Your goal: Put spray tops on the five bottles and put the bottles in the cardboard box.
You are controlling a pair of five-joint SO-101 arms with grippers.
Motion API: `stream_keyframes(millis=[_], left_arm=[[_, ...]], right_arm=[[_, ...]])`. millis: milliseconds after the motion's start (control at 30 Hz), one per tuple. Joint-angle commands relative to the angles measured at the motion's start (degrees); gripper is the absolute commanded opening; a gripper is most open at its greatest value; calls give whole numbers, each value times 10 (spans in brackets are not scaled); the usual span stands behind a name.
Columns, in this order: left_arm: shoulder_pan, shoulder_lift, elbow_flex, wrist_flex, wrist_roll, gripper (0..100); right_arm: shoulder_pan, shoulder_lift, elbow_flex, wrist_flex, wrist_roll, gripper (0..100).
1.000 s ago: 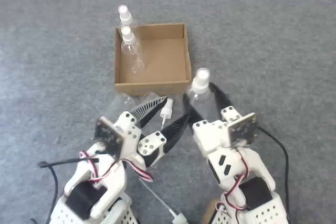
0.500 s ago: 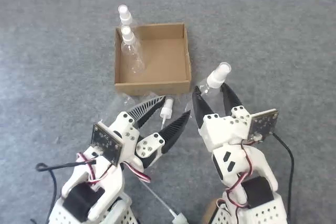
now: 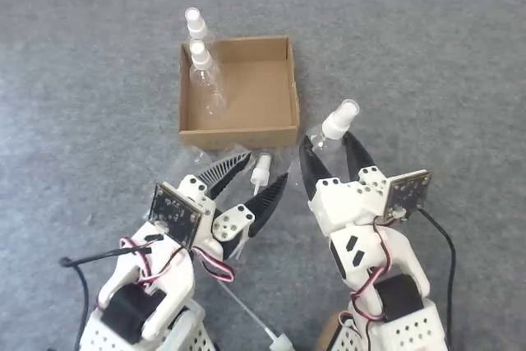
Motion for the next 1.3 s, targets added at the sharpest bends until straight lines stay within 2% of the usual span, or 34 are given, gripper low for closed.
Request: stream_keyframes(millis=[0, 200, 333, 467, 700, 900, 1067, 1267], left_arm=[[0, -1, 9, -2, -9, 199], [0, -1, 19, -2, -40, 203], [1, -1, 35, -3, -40, 253], [1, -1, 47, -4, -56, 259], [-4, -1, 131, -113, -118, 257], [-4, -1, 136, -120, -120, 257], [-12, -1, 143, -131, -121, 257], [-59, 1, 160, -183, -121, 257]], right_arm=[[3, -8, -11, -18, -7, 76], [3, -9, -18, -19, -8, 76], [2, -9, -23, -15, -10, 76], [-15, -9, -25, -14, -46, 76], [-19, -9, -41, -12, -52, 76], [-54, -9, -40, -7, -52, 76], [-72, -9, -62, 37, -53, 76], [-74, -9, -111, 109, -106, 76]])
